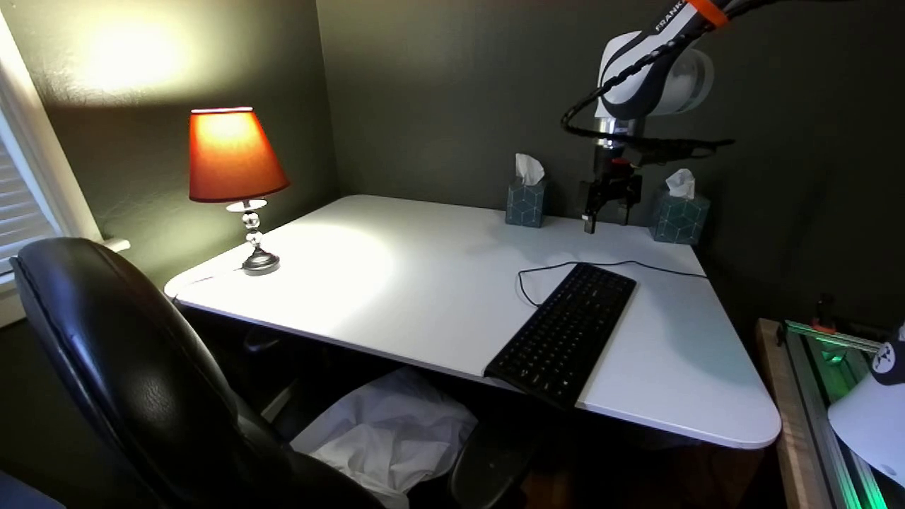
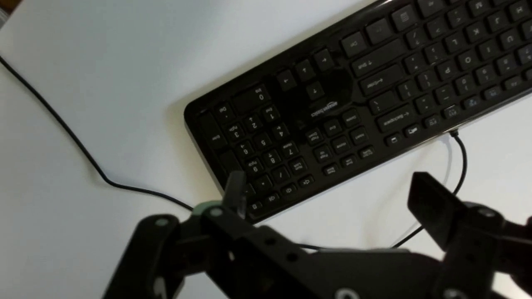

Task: Press a button on the keyboard

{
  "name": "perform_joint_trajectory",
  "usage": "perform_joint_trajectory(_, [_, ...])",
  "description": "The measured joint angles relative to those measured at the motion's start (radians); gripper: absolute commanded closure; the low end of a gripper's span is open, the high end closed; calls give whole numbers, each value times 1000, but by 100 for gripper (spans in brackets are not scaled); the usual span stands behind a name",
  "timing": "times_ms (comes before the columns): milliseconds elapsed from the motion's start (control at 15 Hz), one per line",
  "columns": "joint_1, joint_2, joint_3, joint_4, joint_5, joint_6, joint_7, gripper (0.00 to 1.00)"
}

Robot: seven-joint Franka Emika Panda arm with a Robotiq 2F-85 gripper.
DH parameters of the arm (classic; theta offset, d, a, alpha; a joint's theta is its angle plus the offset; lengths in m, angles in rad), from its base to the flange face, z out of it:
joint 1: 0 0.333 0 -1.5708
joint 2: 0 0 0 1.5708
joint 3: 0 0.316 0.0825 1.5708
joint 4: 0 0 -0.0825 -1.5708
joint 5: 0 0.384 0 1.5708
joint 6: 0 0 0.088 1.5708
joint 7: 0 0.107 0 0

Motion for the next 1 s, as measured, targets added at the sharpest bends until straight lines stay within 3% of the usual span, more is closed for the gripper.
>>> perform_joint_trajectory(267, [-5,54,-10,25,2,0,1,2])
perform_joint_trajectory(333, [-6,68,-12,31,2,0,1,18])
perform_joint_trajectory(400, [-7,80,-14,36,2,0,1,26])
perform_joint_trajectory(533, [-8,106,-16,49,2,0,1,38])
perform_joint_trajectory(1000, [-9,196,-18,102,5,0,1,93])
